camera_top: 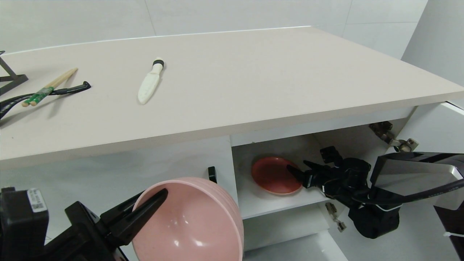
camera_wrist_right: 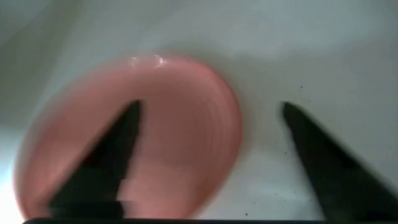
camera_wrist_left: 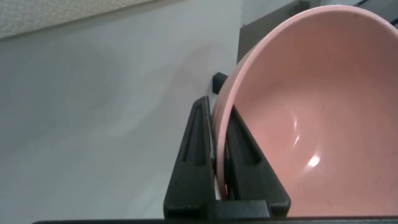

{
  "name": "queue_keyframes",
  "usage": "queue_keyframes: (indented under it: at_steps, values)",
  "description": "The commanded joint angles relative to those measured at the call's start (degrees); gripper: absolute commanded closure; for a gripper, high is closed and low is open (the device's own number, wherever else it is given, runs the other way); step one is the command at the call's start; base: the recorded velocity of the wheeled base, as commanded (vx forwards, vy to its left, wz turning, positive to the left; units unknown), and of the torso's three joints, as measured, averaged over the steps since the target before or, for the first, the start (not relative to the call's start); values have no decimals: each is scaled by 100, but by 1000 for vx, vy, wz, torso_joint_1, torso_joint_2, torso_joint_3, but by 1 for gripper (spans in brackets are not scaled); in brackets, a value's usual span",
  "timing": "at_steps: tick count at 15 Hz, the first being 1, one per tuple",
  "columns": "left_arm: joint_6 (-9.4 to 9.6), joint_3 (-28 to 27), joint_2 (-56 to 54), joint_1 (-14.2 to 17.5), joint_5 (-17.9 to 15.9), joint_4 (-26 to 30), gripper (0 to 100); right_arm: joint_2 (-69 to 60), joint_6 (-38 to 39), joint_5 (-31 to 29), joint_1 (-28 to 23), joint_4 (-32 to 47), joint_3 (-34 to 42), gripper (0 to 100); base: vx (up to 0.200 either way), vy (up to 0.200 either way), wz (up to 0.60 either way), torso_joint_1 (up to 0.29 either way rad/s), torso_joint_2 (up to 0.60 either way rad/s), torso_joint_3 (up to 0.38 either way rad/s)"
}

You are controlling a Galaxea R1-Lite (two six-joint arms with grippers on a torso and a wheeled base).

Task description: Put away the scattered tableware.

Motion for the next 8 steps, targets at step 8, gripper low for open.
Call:
queue_keyframes:
  at_steps: [8]
  values:
    - [509, -18, 404, -25, -164, -28, 100, -1444, -671, -95, 444, -6, 1487, 0, 0, 0, 0, 0, 0, 0]
